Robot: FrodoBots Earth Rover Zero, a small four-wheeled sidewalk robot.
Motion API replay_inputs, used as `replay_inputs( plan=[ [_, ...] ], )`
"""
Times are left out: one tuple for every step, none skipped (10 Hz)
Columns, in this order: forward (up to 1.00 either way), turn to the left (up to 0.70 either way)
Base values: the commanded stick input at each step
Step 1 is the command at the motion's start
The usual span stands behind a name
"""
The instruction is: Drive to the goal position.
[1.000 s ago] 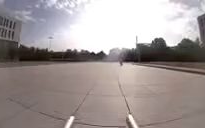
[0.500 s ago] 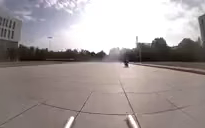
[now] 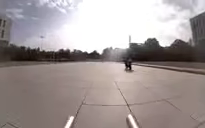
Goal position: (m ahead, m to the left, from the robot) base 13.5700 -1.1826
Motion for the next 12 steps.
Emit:
replay_inputs(
  plan=[
    [1.0,0.0],
    [1.0,0.0],
    [1.0,0.0],
    [1.0,0.0],
    [1.0,0.0],
    [1.0,0.0],
    [1.0,0.0],
    [1.0,0.0],
    [0.98,0.0],
    [0.84,0.0],
    [0.5,0.0],
    [0.15,0.0]
  ],
)
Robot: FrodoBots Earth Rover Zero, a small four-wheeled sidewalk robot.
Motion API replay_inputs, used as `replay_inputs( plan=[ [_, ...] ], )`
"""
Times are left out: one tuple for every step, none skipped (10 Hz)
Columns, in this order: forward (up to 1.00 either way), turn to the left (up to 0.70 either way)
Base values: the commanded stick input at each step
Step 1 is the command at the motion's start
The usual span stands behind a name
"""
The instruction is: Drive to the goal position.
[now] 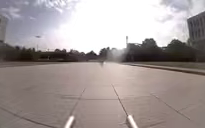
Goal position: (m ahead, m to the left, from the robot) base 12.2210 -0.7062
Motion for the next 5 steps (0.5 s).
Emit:
replay_inputs(
  plan=[
    [0.0,0.0],
    [0.0,0.0],
    [0.0,0.0],
    [0.05,0.0],
    [0.18,0.0]
  ],
)
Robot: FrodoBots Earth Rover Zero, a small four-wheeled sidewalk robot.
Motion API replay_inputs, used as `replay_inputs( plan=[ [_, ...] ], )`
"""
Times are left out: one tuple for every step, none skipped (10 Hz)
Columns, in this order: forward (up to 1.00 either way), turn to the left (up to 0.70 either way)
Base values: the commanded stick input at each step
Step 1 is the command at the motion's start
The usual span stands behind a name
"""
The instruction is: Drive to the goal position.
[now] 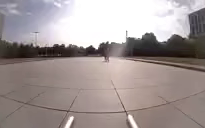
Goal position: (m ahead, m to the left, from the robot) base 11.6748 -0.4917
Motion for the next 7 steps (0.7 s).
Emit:
replay_inputs(
  plan=[
    [0.87,0.0],
    [1.0,0.0],
    [1.0,0.0],
    [1.0,0.0],
    [1.0,0.0],
    [1.0,0.0],
    [1.0,0.0]
  ],
)
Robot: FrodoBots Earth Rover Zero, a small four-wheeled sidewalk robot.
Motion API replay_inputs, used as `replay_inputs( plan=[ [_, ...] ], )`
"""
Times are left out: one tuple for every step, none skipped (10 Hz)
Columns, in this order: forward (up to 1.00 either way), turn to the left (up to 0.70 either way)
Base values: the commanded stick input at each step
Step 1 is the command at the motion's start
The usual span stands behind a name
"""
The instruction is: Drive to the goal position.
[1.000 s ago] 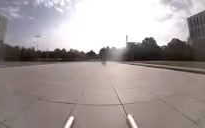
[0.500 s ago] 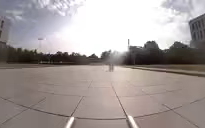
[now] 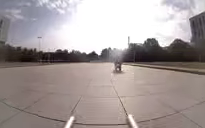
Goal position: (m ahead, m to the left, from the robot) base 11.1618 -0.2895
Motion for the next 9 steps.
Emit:
replay_inputs(
  plan=[
    [1.0,0.0],
    [1.0,0.0],
    [1.0,0.0],
    [1.0,0.0],
    [1.0,0.0],
    [1.0,0.0],
    [1.0,0.0],
    [1.0,0.0],
    [1.0,0.0]
  ],
)
